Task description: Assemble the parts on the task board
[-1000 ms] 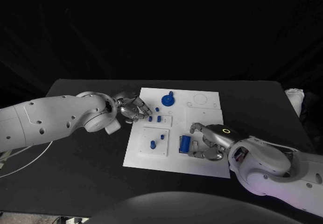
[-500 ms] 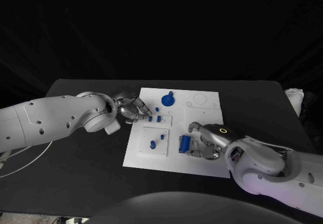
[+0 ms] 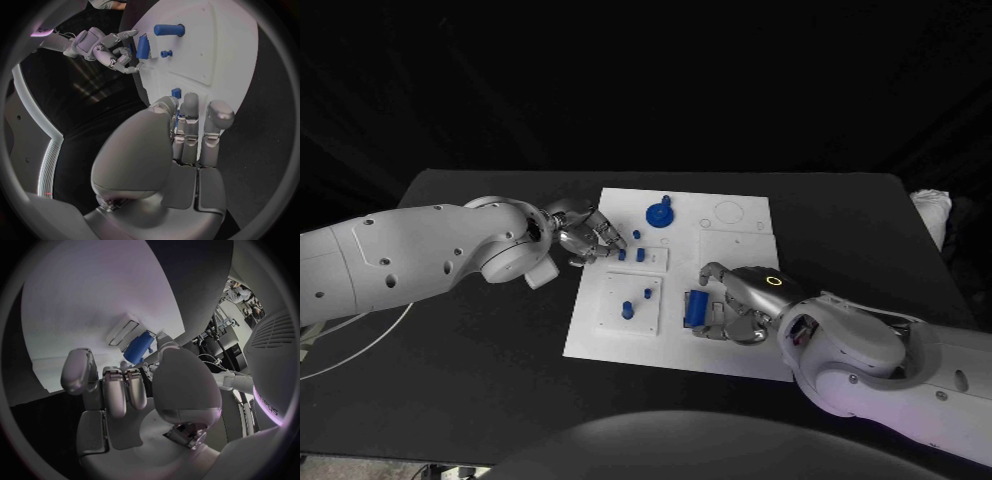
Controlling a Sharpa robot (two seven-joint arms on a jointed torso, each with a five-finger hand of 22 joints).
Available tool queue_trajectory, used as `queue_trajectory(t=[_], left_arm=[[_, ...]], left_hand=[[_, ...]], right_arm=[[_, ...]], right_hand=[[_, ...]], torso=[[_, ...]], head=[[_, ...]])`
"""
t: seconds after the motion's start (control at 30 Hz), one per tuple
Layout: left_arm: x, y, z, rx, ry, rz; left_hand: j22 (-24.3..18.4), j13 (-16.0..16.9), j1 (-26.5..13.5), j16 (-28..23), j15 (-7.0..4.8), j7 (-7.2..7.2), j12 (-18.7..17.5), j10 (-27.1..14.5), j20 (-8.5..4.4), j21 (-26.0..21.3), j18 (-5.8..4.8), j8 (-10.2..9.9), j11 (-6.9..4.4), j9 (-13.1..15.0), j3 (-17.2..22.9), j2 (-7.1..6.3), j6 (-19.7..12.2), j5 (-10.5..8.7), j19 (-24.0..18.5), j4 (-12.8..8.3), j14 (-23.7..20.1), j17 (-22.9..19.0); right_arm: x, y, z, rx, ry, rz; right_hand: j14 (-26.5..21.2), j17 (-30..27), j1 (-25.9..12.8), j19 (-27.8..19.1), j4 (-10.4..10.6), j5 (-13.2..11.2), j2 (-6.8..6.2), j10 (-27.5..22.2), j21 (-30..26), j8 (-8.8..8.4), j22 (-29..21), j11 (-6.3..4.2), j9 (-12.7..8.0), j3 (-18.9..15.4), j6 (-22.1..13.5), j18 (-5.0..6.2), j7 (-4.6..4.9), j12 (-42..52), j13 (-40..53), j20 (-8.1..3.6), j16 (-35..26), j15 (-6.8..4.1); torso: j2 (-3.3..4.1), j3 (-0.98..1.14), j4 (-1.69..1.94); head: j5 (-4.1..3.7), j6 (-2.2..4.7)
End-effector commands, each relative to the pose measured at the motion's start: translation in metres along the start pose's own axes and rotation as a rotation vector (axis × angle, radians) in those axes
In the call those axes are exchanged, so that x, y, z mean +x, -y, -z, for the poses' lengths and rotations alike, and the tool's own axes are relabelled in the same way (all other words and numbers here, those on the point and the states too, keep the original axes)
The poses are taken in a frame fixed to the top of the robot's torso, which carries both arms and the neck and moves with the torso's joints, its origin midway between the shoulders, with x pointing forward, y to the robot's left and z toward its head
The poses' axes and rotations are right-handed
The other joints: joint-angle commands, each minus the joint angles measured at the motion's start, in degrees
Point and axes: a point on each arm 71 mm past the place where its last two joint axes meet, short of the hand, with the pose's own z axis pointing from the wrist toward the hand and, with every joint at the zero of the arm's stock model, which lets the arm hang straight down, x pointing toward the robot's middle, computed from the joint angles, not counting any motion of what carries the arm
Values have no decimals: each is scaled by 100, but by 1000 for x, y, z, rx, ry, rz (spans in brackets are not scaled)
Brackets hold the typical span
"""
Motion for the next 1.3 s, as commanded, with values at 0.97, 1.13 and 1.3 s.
queue_trajectory(t=[0.97, 1.13, 1.3], left_arm=[[4, 1, -1, -9, -36, -6], [4, 1, -1, -12, -38, -7], [4, 0, -1, -15, -39, -7]], left_hand=[[644, 0, 12, 24, -10, 34, 40, 41, -3, -30, 97, 20, 3, 6, 38, 42, 16, 19, -43, 5, -22, -9], [643, 0, 13, 24, -10, 34, 41, 40, -3, -33, 97, 20, 4, 6, 41, 48, 16, 20, -44, 5, -23, -11], [640, -1, 18, 24, -7, 34, 42, 38, -1, -41, 98, 19, 6, 5, 59, 76, 12, 21, -49, 7, -24, -18]], right_arm=[[-1, -2, -3, -71, 54, -80], [-3, -2, -1, -93, 79, -97], [-4, -1, 1, -103, 81, -110]], right_hand=[[596, 1503, -173, 85, -41, 3134, 412, 596, 119, 752, 851, -158, -334, 602, 374, 53, -69, 22, 1510, -128, 18, -100], [597, 1507, -559, 111, -18, 3216, 539, 596, 167, 735, 868, -209, -559, 720, 623, 42, -120, 22, 1510, -166, 20, -143], [597, 1507, -859, 116, -6, 3181, 642, 596, 182, 674, 874, -220, -736, 819, 768, 38, -135, 22, 1510, -181, 20, -152]], torso=[[0, 2, 1], [0, 1, 3], [-1, 1, 4]], head=[[45, 0], [55, 0], [65, 0]])
